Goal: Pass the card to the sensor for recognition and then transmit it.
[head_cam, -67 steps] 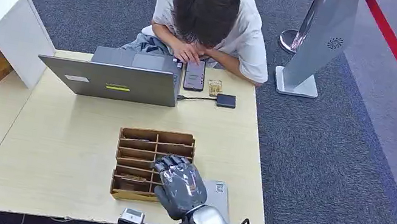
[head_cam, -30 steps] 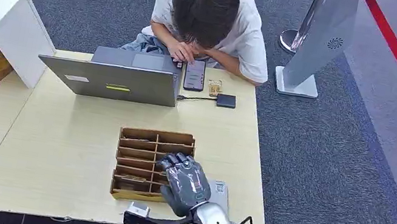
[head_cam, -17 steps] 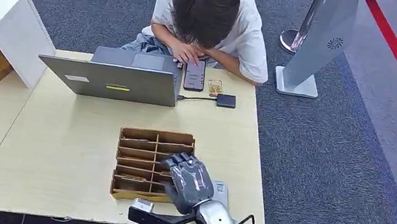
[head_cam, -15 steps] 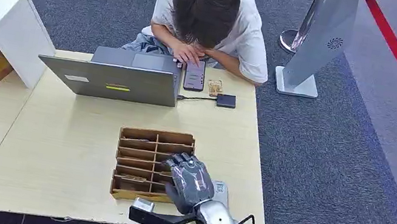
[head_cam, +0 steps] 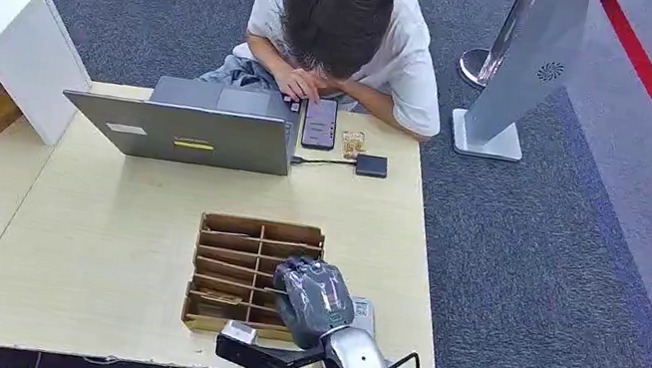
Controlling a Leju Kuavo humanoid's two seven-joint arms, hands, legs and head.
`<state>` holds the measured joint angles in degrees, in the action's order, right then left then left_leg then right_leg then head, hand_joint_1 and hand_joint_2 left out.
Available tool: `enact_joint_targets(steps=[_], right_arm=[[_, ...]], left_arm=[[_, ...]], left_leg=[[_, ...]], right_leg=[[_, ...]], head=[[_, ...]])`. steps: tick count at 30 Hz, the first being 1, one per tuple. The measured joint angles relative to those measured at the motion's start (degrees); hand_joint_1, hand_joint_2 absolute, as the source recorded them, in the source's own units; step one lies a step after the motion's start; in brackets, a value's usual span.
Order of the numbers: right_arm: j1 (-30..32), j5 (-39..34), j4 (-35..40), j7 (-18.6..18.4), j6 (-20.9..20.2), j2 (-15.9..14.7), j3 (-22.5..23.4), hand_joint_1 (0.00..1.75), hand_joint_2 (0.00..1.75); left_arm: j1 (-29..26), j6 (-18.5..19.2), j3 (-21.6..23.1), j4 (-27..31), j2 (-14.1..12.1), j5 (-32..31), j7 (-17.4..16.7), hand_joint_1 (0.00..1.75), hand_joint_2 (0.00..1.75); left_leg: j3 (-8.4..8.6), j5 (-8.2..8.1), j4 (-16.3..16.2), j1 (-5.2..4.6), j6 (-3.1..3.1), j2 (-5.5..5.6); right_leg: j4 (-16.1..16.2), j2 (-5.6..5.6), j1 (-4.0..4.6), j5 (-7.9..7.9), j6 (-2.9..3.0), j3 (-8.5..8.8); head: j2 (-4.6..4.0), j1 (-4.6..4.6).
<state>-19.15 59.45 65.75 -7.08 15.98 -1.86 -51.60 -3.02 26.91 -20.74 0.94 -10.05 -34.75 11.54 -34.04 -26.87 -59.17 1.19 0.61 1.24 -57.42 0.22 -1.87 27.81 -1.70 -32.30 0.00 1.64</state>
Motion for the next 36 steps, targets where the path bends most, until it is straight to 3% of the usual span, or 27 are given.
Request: enact_joint_targets(steps=[24, 36], right_arm=[[0.72, 0.42, -0.37, 2.69, 3.21, 0.33, 0.63, 1.48, 1.75], [1.22, 1.05, 2.93, 2.97, 4.77, 0.33, 0.66, 1.47, 1.75]], left_arm=[[0.01, -0.09, -4.39, 0.00, 0.00, -5.05, 0.00, 0.00, 0.00], [-0.01, -0.15, -7.49, 0.00, 0.00, -7.76, 0.13, 0.00, 0.00]], left_leg=[[-0.01, 0.00, 0.00, 0.00, 0.00, 0.00], [-0.01, 0.00, 0.00, 0.00, 0.00, 0.00]], right_leg=[[0.00, 0.00, 0.00, 0.00, 0.00, -0.01], [0.00, 0.00, 0.00, 0.00, 0.00, -0.02]], head=[[0.00, 0.00], [0.00, 0.00]])
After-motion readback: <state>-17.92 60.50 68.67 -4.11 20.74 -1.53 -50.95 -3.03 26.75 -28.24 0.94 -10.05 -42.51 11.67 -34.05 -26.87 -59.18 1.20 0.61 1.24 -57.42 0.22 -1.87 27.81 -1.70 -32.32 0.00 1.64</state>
